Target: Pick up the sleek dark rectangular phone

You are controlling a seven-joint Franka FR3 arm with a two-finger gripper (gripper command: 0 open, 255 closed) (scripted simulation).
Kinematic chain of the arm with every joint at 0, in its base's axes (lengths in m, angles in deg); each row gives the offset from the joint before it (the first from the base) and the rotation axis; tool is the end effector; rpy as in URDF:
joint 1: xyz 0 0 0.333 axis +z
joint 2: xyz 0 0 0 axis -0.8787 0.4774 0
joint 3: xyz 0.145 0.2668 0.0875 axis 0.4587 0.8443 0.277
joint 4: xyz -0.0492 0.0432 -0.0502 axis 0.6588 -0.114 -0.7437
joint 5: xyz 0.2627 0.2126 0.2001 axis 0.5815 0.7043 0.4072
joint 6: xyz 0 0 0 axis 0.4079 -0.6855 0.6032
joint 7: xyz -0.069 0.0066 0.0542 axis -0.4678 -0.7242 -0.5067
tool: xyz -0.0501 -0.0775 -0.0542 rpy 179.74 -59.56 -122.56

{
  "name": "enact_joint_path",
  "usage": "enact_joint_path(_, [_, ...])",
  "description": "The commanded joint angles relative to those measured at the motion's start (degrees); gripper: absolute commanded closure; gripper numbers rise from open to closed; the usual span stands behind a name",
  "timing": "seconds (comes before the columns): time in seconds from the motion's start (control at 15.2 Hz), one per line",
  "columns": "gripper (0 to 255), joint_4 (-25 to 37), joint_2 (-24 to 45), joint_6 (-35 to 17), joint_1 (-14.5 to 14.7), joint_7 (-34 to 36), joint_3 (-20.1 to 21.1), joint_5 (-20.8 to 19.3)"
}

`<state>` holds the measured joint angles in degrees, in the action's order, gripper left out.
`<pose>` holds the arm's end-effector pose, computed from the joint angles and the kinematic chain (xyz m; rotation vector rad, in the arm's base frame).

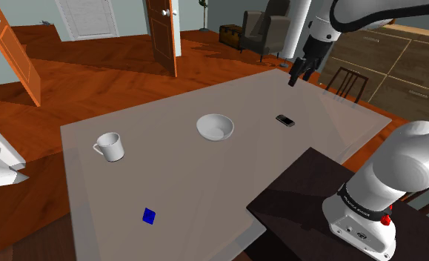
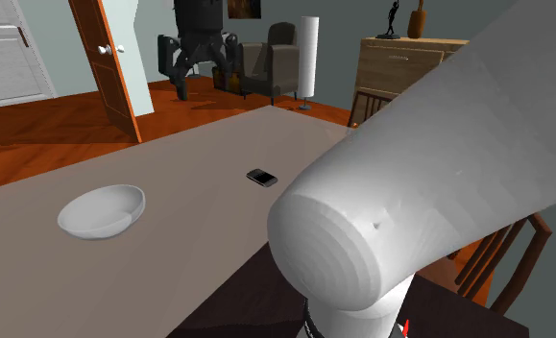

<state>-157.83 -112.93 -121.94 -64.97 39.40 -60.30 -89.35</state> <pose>0.3484 -0.0921 0.5070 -3.1310 0.1213 -0.1972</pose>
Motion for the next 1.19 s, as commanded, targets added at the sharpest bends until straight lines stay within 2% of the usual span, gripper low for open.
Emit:
enact_joint_path(0.0, [0, -0.93, 2.61, -3.34, -0.45, -1.96, -1.72, -0.91])
enact_joint_path(0.4, [0, -2.18, 11.98, -13.28, -1.47, -8.16, -7.22, -2.75])
enact_joint_path(0.66, [0, -1.43, 19.73, -19.82, -1.59, -12.84, -10.93, -2.55])
enact_joint_path(0.92, [0, 0.58, 28.48, -25.91, -1.24, -18.51, -14.51, -0.33])
enact_joint_path(1.12, [0, 2.91, 35.61, -29.94, -1.04, -23.79, -16.62, 3.24])
